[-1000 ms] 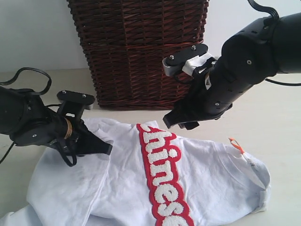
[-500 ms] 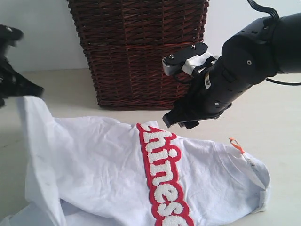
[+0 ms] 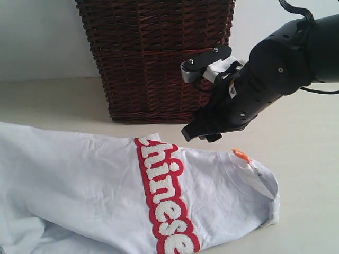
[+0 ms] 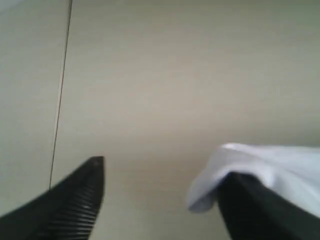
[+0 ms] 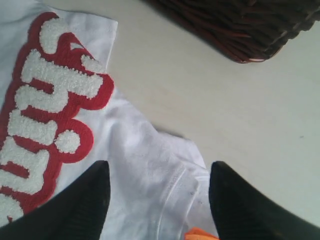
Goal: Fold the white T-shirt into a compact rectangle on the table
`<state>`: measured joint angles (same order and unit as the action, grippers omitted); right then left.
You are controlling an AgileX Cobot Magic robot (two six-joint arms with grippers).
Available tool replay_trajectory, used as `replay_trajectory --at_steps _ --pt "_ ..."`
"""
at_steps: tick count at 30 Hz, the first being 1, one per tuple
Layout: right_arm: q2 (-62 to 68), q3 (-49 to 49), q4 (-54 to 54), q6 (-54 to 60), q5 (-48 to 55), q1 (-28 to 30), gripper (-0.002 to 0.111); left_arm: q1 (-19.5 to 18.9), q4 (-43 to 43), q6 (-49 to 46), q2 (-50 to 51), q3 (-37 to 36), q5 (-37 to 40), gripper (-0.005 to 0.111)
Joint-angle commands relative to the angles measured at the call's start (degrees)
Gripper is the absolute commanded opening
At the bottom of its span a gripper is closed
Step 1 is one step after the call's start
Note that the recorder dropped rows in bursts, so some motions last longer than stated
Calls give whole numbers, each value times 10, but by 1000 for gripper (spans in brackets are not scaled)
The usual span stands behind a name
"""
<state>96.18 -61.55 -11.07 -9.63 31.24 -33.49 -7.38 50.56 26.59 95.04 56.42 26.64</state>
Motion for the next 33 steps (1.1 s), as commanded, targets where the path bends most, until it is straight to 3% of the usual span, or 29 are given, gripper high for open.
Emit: replay_trajectory --at_steps 1,3,5,7,9,13,16,25,29,33 --pt "0 1 -4 5 -8 2 56 -43 18 111 35 10 15 81" --pt "0 1 -4 5 -8 2 56 -62 -1 184 45 23 48 73" --pt "0 1 -1 5 -7 2 56 -85 -47 187 49 32 64 61" --pt "0 1 0 5 -7 2 56 -108 -108 164 49 38 67 57" --pt "0 1 2 5 -7 2 56 -124 -196 99 49 46 64 59" --pt "0 1 7 5 -6 2 56 -137 -491 -174 54 61 57 68" --pt "0 1 7 5 0 2 56 -137 -597 -296 65 83 103 76" --pt "0 1 7 9 1 2 56 -130 -639 -328 52 112 203 78" --pt "0 1 7 10 2 2 56 -81 -665 -360 55 76 299 78" --pt "2 1 2 -1 14 2 56 -16 -644 -359 38 11 343 78"
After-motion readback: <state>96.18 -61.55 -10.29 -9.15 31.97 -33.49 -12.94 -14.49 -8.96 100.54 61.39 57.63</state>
